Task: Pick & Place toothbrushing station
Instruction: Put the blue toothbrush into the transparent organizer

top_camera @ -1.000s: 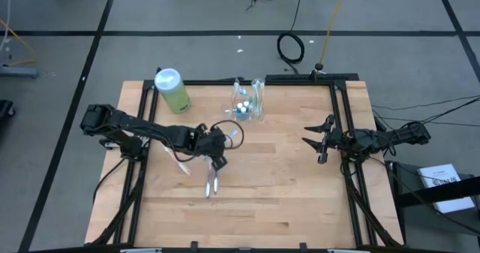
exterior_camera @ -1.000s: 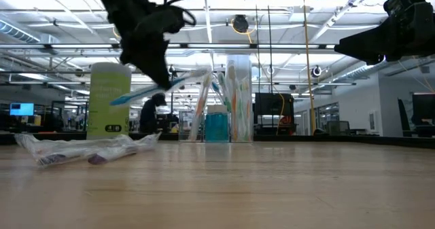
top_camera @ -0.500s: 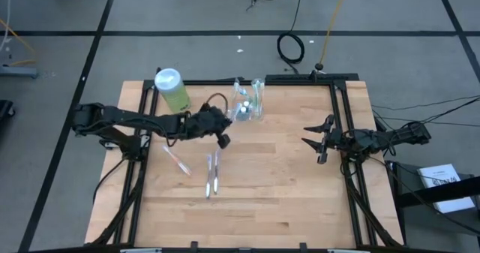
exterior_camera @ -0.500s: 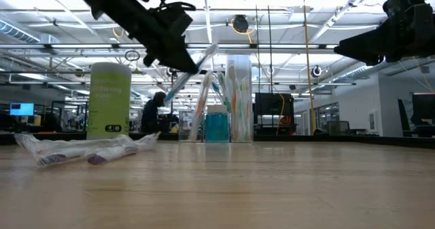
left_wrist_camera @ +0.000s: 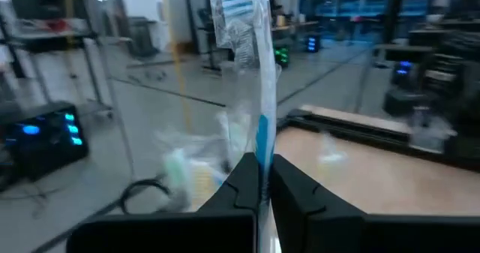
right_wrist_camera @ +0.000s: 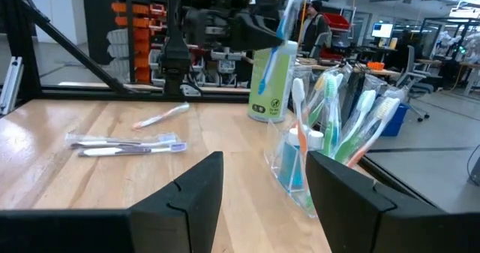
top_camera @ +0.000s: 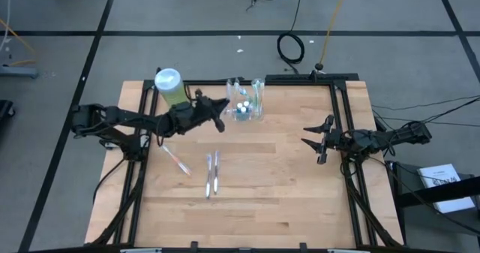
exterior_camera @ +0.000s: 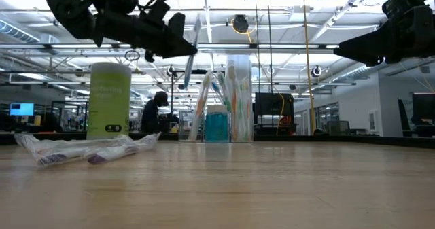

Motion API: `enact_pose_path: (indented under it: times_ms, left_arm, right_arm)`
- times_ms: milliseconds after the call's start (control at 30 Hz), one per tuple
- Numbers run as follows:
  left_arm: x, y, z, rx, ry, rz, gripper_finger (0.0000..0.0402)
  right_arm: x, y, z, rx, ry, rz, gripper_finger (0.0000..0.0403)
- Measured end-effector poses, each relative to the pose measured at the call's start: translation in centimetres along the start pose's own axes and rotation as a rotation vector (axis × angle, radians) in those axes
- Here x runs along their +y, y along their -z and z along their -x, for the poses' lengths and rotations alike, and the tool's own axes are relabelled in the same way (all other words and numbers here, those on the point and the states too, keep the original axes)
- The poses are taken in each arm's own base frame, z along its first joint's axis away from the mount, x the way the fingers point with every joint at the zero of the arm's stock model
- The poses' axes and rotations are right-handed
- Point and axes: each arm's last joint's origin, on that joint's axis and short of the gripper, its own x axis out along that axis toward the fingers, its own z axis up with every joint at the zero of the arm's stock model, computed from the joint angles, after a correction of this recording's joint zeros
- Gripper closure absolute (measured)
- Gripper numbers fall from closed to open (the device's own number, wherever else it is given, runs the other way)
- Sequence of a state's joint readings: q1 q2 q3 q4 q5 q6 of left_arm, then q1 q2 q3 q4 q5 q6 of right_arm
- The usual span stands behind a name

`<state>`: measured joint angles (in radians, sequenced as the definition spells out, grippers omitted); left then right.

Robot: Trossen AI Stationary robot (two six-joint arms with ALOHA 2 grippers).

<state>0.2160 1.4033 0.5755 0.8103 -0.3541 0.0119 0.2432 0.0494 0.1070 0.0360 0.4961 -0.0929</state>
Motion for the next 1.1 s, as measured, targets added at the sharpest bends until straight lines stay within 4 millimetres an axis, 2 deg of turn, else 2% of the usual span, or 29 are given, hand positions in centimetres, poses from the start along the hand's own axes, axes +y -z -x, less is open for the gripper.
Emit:
enact_pose_path:
  times_ms: [233, 600, 767, 1100]
  left_arm:
    - [2.1, 1.2, -0.6, 0.015, -0.091, 0.043, 0.0393]
    - [2.2, 4.1, -2.3, 0.001, -0.102, 0.046, 0.0397]
    - [2.9, 5.3, -3.0, 0.005, -0.140, 0.066, 0.0394]
    - [3.6, 6.8, -3.6, 0.000, -0.137, 0.095, 0.0397]
  right_arm:
    - [0.0, 0.0, 0.0, 0.000, 0.000, 0.001, 0.0220]
    - [0.0, 0.0, 0.0, 0.000, 0.000, 0.001, 0.0220]
    - [0.0, 0.0, 0.0, 0.000, 0.000, 0.001, 0.0220]
    - [0.0, 0.0, 0.0, 0.001, 0.000, 0.001, 0.0220]
